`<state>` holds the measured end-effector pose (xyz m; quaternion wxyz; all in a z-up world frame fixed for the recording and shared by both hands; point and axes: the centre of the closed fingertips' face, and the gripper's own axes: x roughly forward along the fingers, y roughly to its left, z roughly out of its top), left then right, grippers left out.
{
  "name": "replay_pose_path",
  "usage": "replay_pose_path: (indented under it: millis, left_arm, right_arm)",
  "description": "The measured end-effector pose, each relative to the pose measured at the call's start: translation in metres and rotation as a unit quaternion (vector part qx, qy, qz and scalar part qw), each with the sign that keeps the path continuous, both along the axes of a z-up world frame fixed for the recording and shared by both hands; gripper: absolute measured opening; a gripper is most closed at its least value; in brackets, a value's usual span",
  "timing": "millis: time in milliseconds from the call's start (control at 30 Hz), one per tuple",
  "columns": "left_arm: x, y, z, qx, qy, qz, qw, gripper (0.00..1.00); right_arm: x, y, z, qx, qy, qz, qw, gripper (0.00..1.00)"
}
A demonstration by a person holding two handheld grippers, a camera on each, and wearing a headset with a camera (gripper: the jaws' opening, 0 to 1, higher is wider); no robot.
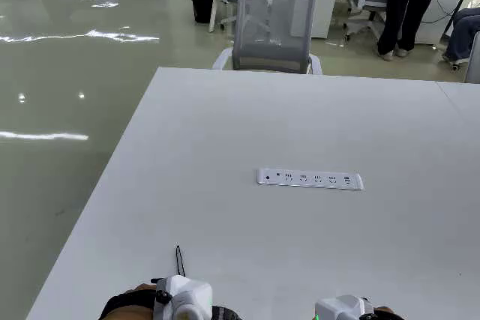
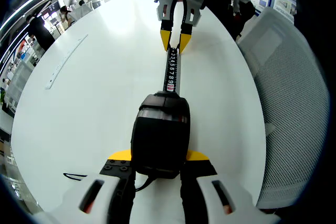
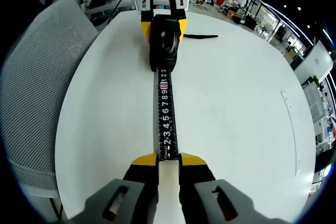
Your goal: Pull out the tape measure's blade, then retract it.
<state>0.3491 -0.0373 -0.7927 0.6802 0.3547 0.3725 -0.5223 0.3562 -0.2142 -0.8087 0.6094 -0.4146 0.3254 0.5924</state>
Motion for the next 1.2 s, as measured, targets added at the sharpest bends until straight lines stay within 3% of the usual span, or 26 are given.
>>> replay_pose_path:
  millis: [1200]
  left_arm:
    - [0.001, 0.000, 0.001, -0.002, 0.001, 0.002, 1.0000, 0.29]
  right_arm:
    - [0.004, -0.027, 0.004, -0.002, 0.002, -0.014, 0.9999, 0.12]
